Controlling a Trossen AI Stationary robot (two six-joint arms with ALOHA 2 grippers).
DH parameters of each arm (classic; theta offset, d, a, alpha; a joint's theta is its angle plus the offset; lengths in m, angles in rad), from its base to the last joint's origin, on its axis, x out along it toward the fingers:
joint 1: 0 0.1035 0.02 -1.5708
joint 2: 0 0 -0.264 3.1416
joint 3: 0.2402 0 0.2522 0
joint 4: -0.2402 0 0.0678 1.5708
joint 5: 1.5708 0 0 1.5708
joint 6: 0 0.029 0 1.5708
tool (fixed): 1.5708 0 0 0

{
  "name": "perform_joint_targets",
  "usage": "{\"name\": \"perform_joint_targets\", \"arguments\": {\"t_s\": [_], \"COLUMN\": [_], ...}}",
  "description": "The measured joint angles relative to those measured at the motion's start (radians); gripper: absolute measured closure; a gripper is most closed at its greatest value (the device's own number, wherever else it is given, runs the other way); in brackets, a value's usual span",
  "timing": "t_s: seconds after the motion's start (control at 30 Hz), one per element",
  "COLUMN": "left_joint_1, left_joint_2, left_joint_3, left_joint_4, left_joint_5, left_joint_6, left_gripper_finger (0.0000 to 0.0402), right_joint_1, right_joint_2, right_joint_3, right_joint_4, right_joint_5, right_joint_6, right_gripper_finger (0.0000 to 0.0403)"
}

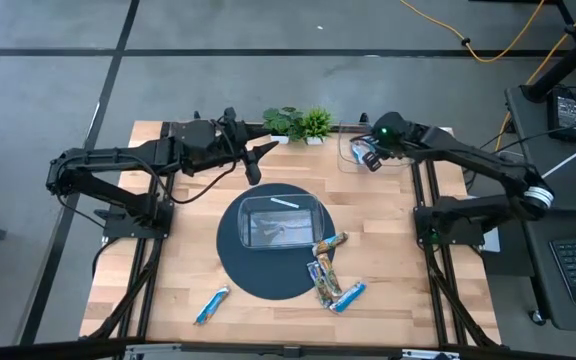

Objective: Pick and place Granola Bars by type
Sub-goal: Put the red granola bar into the top right transparent bin

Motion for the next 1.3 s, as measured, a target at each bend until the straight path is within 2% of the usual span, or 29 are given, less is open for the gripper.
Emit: {"name": "perform_joint_targets", "arguments": {"t_s": [0.23, 0.5, 0.6, 0.97, 1.3], "left_joint_1": [-0.012, -0.043, -0.049, -0.049, -0.049], "left_joint_2": [0.0, 0.0, 0.0, 0.0, 0.0], "left_joint_3": [0.0, 0.0, 0.0, 0.0, 0.0], "left_joint_4": [0.003, 0.003, 0.002, 0.002, -0.006], "left_joint_5": [0.001, 0.001, 0.001, 0.001, 0.024], "left_joint_6": [-0.016, -0.018, -0.018, -0.018, -0.03], "left_gripper_finger": [0.0261, 0.0269, 0.0269, 0.0272, 0.0271], "right_joint_1": [-0.013, -0.013, -0.013, -0.013, -0.011], "right_joint_2": [0.086, 0.125, 0.126, 0.126, 0.08], "right_joint_3": [0.0, 0.0, 0.0, 0.0, 0.0], "right_joint_4": [0.007, 0.007, 0.008, 0.007, 0.017], "right_joint_5": [-0.033, -0.042, -0.066, -0.067, -0.054], "right_joint_6": [-0.013, -0.023, -0.024, 0.001, -0.018], "right_gripper_finger": [0.0347, 0.0366, 0.0362, 0.0311, 0.0293]}}
